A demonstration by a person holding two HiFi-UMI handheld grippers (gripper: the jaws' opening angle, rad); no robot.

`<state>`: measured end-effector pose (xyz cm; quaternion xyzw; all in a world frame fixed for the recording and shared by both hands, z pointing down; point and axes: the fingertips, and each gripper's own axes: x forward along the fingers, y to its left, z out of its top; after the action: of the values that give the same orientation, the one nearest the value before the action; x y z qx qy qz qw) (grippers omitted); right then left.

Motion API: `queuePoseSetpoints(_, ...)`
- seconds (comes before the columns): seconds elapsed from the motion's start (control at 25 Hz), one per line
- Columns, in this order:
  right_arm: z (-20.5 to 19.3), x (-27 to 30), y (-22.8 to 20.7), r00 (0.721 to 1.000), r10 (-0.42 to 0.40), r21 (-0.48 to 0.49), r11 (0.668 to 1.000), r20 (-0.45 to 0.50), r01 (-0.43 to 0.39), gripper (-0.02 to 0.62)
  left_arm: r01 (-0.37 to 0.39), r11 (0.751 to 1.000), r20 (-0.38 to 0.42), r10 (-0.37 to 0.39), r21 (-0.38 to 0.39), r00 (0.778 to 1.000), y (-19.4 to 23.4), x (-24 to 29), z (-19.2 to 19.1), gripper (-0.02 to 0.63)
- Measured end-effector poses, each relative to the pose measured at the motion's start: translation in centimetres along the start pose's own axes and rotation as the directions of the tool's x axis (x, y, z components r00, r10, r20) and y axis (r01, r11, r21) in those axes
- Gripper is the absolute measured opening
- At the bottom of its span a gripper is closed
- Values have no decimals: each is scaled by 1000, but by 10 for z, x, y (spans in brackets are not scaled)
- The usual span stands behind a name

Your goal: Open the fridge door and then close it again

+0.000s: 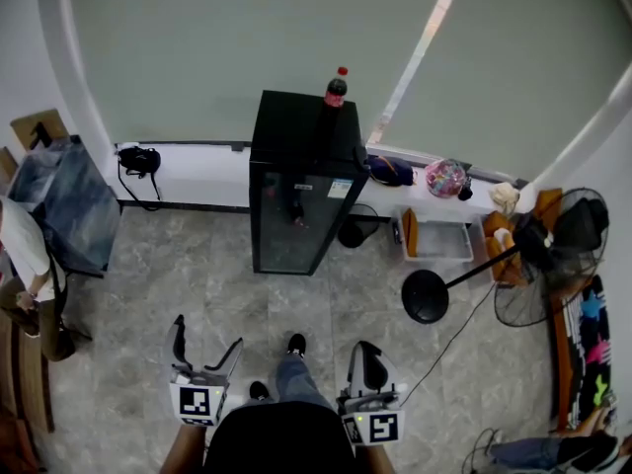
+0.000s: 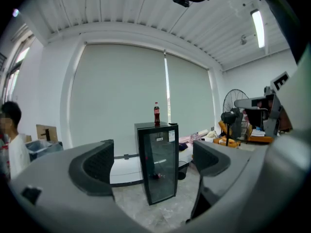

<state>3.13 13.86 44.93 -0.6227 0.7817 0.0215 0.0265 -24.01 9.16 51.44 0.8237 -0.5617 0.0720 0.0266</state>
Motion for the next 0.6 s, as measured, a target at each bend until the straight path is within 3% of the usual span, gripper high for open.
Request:
queuePoseSetpoints(0.12, 2, 24, -8, 1000, 15, 6, 1000, 11, -16, 8, -7, 999, -11, 7, 50, 1000, -3, 22, 3, 492)
queuePoseSetpoints(0.28, 4, 55, -28, 1000, 24, 20, 1000, 13, -24, 8, -8, 1000, -26, 7, -16, 1000, -3, 55, 8, 492)
queuePoseSetpoints(0.6, -6, 112, -77, 999, 53, 27, 998, 9, -53, 8, -41, 999, -22, 41, 6, 999, -1, 126, 24, 491)
